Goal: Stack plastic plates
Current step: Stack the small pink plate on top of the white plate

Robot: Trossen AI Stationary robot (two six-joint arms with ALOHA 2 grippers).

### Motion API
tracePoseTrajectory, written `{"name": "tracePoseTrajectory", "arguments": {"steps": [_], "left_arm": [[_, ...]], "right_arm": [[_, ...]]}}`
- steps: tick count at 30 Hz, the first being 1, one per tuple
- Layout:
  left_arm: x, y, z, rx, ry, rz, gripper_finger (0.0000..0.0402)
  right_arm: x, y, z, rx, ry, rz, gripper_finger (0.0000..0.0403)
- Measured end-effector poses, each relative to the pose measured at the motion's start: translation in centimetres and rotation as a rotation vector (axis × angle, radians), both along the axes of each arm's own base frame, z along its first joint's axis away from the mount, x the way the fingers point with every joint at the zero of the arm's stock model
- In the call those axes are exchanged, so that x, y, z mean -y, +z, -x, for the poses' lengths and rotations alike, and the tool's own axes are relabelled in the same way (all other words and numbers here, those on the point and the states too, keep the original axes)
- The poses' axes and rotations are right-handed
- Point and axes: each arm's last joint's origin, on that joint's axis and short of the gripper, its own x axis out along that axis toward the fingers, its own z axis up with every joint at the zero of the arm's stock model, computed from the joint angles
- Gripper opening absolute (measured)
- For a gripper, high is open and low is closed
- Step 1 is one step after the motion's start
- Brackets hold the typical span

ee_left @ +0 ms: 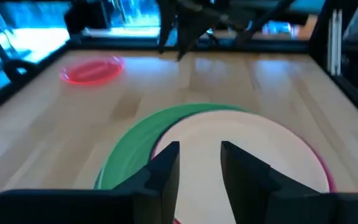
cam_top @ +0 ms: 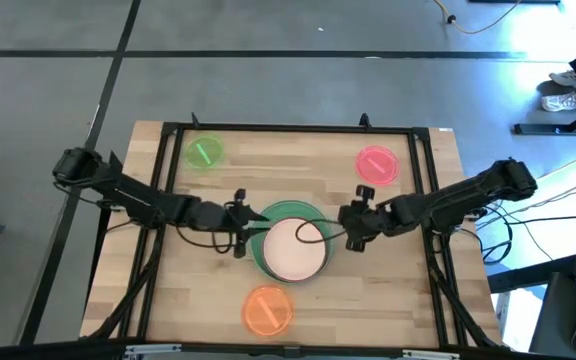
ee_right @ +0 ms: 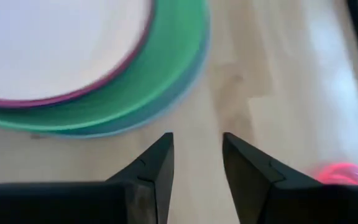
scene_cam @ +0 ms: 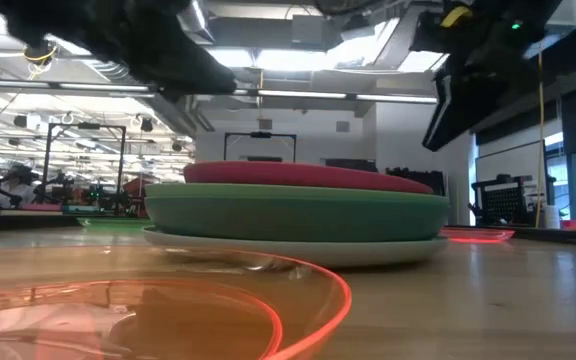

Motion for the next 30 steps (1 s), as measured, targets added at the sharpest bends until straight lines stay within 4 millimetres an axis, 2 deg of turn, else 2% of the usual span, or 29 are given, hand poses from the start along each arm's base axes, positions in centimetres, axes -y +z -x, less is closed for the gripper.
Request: {"name": "tracePoseTrajectory", "arguments": {"steps": [4, 7, 10, 16, 22, 30], "left_arm": [[0.8, -1.2, 1.5, 0.117, -0.009, 0.027, 0.011], [1.2, -2.5, 2.2, 0.162, -0.026, 0.066, 0.011], [1.2, -3.2, 2.6, 0.188, -0.018, 0.095, 0.011], [1.1, -3.9, 2.5, 0.162, 0.028, 0.093, 0.011], [1.1, -4.0, 2.5, 0.157, 0.03, 0.092, 0.011], [0.8, -4.1, 2.4, 0.148, 0.045, 0.086, 0.011]], "right_arm": [[2.7, 0.1, 0.5, -0.033, -0.092, 0.068, 0.0129], [5.1, -0.8, 0.8, -0.079, -0.16, 0.085, 0.0129], [7.7, -2.4, 1.4, -0.112, -0.245, 0.087, 0.0129], [12.1, -6.6, 3.8, -0.111, -0.41, 0.031, 0.0129], [14.4, -9.4, 5.7, -0.035, -0.461, -0.045, 0.0129], [15.7, -10.7, 7.1, 0.023, -0.498, -0.006, 0.0124]]}}
